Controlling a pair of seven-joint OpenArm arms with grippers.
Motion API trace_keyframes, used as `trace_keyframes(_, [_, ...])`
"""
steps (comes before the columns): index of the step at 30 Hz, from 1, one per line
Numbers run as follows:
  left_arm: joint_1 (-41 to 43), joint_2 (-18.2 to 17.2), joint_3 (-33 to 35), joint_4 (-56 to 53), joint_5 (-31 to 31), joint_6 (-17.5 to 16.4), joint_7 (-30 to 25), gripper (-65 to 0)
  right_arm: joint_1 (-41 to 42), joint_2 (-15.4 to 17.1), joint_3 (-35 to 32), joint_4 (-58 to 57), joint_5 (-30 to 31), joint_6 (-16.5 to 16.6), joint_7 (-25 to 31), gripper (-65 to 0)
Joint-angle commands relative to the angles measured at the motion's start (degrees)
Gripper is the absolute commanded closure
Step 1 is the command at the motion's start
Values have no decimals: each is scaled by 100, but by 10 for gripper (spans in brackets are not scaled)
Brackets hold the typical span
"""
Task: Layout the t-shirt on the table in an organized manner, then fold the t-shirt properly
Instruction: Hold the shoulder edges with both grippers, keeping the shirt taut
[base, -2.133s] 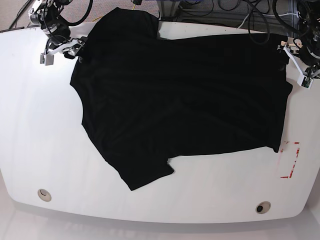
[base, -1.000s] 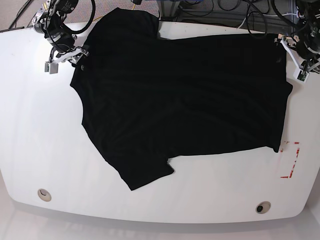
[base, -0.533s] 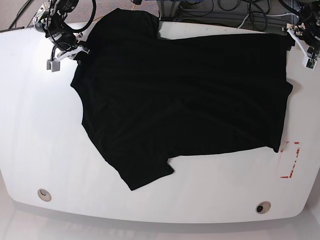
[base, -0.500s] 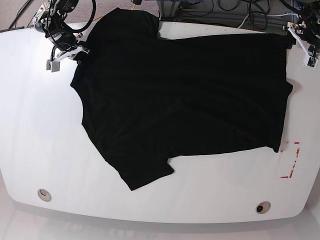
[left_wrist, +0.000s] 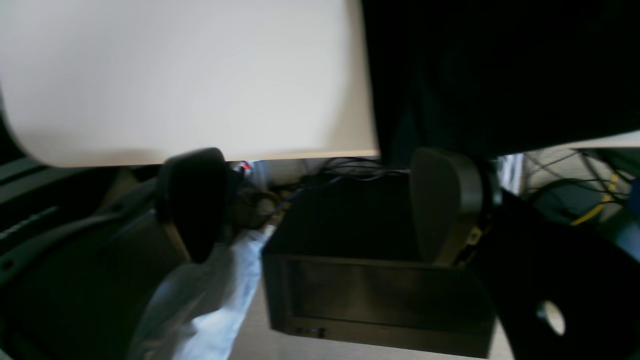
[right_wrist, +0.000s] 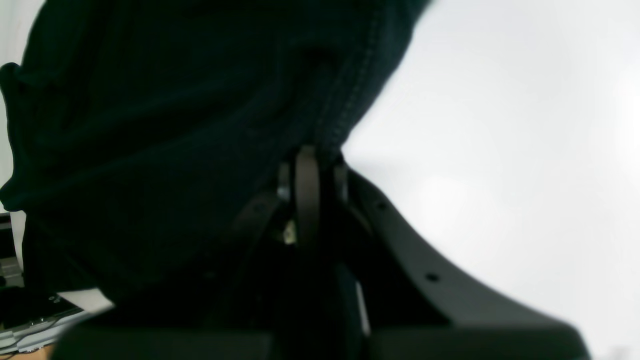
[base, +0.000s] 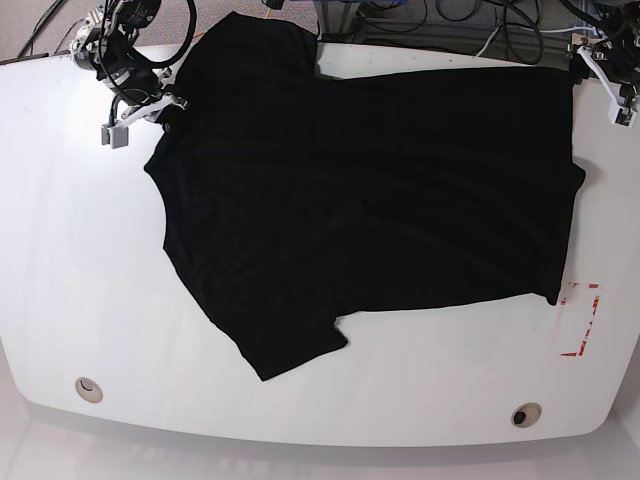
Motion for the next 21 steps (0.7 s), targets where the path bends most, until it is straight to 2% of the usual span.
trace_keyframes(1, [22, -61, 64, 88, -33, -6, -43, -547, 20, 65, 20, 72, 131, 44, 69, -3])
trace_keyframes(21, [13, -35, 741, -44, -15, -6, -43, -542, 3, 74, 20, 72, 131, 44, 69, -5])
